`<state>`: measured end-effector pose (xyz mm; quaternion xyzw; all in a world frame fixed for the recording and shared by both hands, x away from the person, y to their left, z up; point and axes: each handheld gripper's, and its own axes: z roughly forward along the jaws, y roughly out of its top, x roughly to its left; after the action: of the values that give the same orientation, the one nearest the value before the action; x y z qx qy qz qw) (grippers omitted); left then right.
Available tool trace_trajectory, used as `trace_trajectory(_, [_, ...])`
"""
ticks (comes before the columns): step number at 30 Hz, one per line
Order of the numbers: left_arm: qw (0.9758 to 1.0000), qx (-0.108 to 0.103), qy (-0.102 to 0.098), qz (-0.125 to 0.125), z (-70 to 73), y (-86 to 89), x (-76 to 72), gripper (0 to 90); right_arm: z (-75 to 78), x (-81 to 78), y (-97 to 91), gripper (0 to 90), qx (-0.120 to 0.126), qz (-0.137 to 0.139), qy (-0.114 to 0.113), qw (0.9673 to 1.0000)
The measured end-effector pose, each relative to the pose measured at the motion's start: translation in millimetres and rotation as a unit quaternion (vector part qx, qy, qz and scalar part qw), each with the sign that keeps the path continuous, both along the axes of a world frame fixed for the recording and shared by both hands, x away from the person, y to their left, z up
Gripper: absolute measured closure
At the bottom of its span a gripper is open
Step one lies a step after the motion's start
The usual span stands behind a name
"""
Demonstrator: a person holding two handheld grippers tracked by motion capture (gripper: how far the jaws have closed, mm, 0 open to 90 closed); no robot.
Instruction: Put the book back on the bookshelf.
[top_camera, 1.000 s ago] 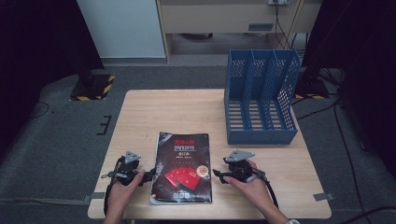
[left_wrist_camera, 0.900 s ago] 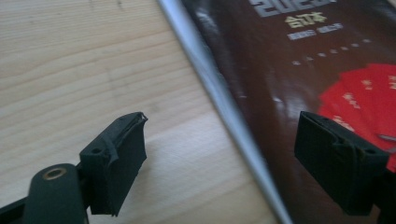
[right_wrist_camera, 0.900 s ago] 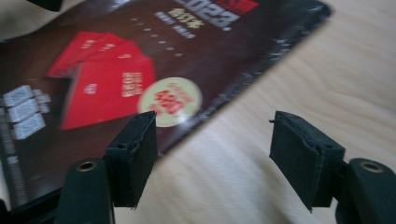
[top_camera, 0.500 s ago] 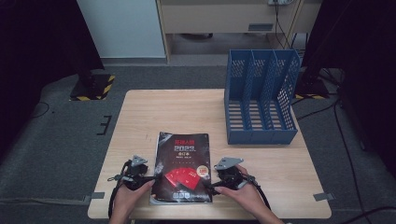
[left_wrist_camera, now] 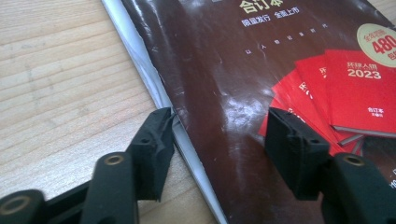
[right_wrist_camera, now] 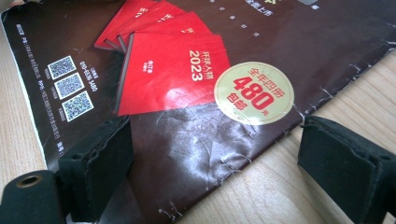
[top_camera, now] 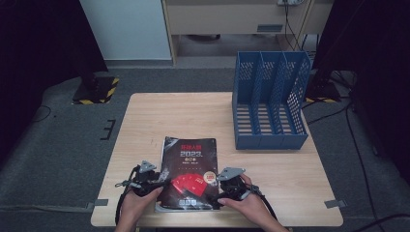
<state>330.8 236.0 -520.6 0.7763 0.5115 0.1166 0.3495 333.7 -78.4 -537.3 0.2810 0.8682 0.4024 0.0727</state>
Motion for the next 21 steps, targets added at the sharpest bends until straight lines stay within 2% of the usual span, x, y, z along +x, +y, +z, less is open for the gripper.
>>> trace_trajectory(5, [0.9999,-0.015,0.002,0.002,1.8,2.2,-0.2,48.7,0.1,-2.6,4.5,10.6,-0.005,0.007,-0.004,1.0])
trace_trajectory(9, [0.9999,-0.013,-0.002,-0.002,3.5,1.0,-2.6,49.5,0.1,-3.2,5.3,10.6,-0.007,0.005,-0.004,1.0])
trace_trajectory(11, [0.9994,-0.034,-0.003,-0.009,5.3,2.3,-4.0,53.2,0.0,-3.3,5.5,10.6,-0.007,0.005,-0.005,1.0])
trace_trajectory(12, [0.998,-0.061,0.003,-0.019,6.1,1.9,-4.4,55.9,-0.1,-3.3,5.8,10.6,-0.007,0.005,-0.006,0.9999])
trace_trajectory(13, [0.998,-0.061,0.003,-0.019,6.1,1.9,-4.4,55.9,-0.1,-3.3,5.8,10.6,-0.007,0.005,-0.006,0.9999])
trace_trajectory(14, [0.9985,-0.042,0.006,-0.034,5.8,-4.7,-5.6,55.5,-0.2,-3.4,6.4,10.5,-0.007,0.004,-0.007,0.9999])
trace_trajectory(15, [0.9988,-0.032,0.007,-0.037,5.2,-7.9,-6.0,53.9,-0.2,-3.4,6.5,10.5,-0.007,0.003,-0.007,0.9999])
trace_trajectory(17, [0.9986,-0.025,0.008,-0.045,5.4,-12.0,-6.4,53.0,-0.3,-3.4,6.4,10.5,-0.008,0.003,-0.008,0.9999])
trace_trajectory(19, [0.9982,-0.023,0.007,-0.055,5.2,-13.6,-6.6,53.3,-0.2,-3.4,6.5,10.6,-0.008,0.003,-0.007,0.9999])
trace_trajectory(21, [0.9975,-0.033,0.012,-0.062,5.5,-14.5,-7.1,53.6,-0.2,-3.3,6.6,10.5,-0.008,0.004,-0.007,0.9999])
